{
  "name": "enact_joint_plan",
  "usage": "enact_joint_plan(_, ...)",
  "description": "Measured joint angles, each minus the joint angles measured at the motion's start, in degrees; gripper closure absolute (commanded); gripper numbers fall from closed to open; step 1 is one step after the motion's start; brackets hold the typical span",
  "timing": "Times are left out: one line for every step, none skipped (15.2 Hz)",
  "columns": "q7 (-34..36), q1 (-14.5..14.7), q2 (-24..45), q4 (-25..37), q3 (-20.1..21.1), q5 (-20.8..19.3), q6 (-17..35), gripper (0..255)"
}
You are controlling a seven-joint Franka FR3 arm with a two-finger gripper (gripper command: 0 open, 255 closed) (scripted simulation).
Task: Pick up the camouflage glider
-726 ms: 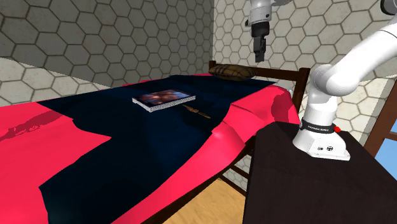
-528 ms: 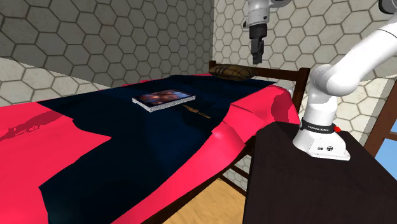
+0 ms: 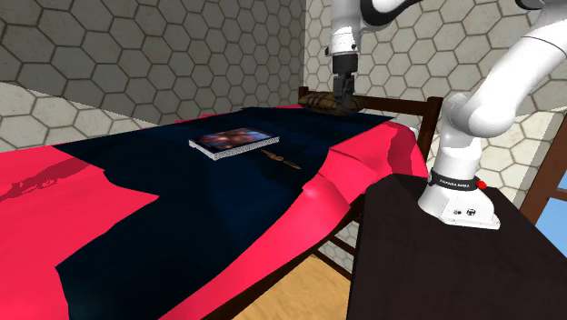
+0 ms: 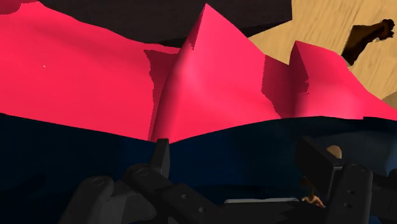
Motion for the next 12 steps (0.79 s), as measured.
enact_joint_plan(0.71, 0.23, 1.95, 0.59, 0.69, 0.09, 1.74, 0)
enact_joint_plan(1.30, 0.40, 3.86, 0.84, 1.28, 0.06, 3.70, 0)
enact_joint_plan(1.98, 0.59, 5.61, 0.95, 1.92, 0.04, 5.66, 0)
enact_joint_plan(2.73, 0.83, 7.37, 1.63, 2.60, 0.01, 7.13, 0)
enact_joint_plan(3.35, 0.94, 9.21, 2.26, 3.14, -0.18, 8.67, 0)
enact_joint_plan(4.14, 1.10, 11.09, 2.89, 3.78, -0.39, 10.25, 0)
enact_joint_plan(5.07, 1.31, 12.95, 3.62, 4.48, -0.60, 11.69, 0)
enact_joint_plan(6.15, 1.56, 15.02, 4.62, 5.26, -0.89, 13.08, 0)
enact_joint_plan(7.03, 1.70, 17.10, 5.30, 5.86, -1.30, 14.74, 0)
enact_joint_plan(7.93, 1.80, 19.34, 6.43, 6.41, -1.84, 16.13, 0)
enact_joint_plan(8.84, 1.90, 21.59, 7.80, 6.92, -2.48, 17.29, 0)
enact_joint_plan(9.88, 2.14, 23.18, 8.56, 7.47, -3.04, 18.35, 0)
